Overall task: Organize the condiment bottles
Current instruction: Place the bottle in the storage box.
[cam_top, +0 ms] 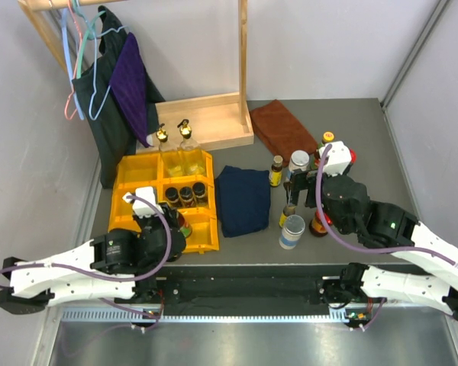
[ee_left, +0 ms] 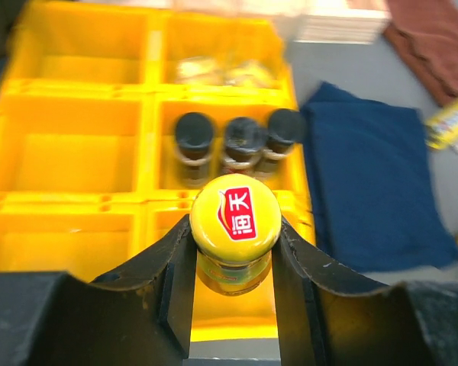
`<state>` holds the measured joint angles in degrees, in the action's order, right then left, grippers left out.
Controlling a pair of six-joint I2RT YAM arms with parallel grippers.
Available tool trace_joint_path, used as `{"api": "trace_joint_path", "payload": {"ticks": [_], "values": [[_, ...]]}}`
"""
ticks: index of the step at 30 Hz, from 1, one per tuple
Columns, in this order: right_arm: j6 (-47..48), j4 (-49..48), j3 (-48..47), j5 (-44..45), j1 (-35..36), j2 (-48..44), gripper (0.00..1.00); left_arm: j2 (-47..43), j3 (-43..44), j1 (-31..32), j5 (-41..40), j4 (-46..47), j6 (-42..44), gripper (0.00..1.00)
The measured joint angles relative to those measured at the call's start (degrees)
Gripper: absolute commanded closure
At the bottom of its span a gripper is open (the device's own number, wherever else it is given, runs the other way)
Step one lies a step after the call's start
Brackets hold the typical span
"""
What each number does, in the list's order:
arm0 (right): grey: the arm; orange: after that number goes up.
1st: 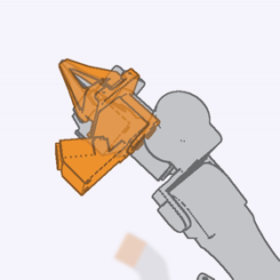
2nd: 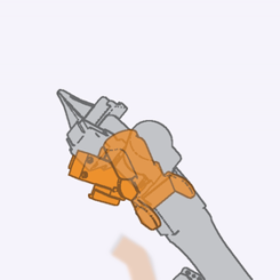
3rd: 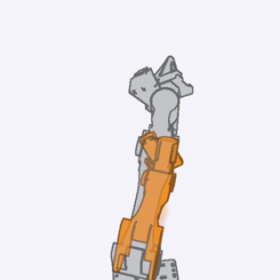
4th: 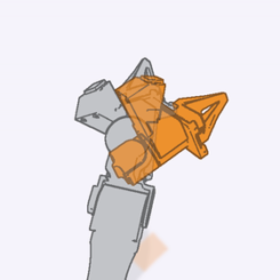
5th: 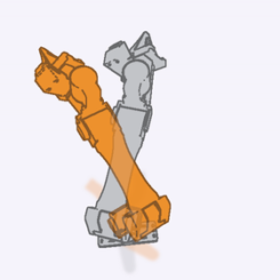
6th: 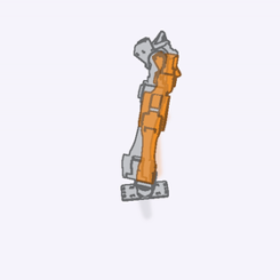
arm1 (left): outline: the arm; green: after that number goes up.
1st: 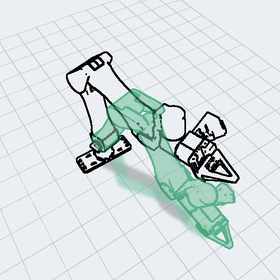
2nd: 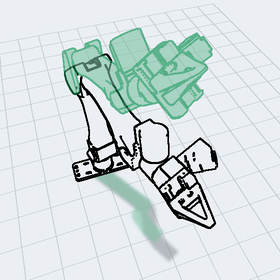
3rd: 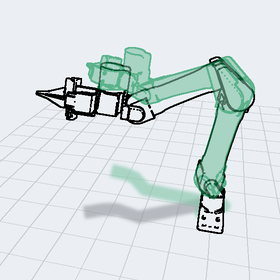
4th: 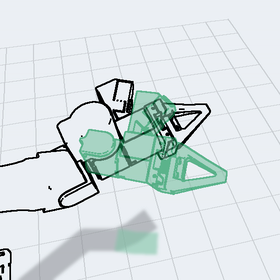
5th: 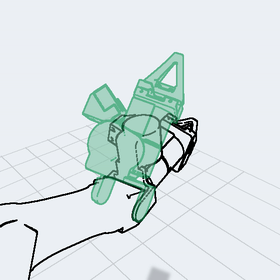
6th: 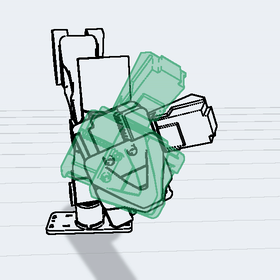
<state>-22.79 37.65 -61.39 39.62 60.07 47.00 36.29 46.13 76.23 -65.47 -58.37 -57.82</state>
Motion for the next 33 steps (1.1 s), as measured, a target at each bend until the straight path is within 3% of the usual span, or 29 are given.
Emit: {"api": "trace_joint_path", "payload": {"ticks": [6,9,16,21,33], "values": [[0.0,-0.1,0.0,0.0,-0.2,0.0,0.01,4.3,0.3,0.0,-3.8,-14.9,-19.3,1.00],[0.0,-0.1,0.0,0.0,-0.3,0.1,0.01,6.5,0.3,0.0,-4.4,-17.5,-27.5,1.00],[0.0,-0.2,0.3,0.0,-0.4,0.5,0.01,8.2,0.2,0.0,-5.1,-18.8,-35.4,1.00],[0.0,-0.3,0.3,0.0,-0.7,0.7,0.01,9.2,0.1,0.0,-5.6,-19.0,-33.3,1.00],[0.0,-0.3,0.7,-0.3,-1.0,0.8,0.01,12.1,-0.3,-0.8,-4.3,-10.8,-15.0,1.00]]}}
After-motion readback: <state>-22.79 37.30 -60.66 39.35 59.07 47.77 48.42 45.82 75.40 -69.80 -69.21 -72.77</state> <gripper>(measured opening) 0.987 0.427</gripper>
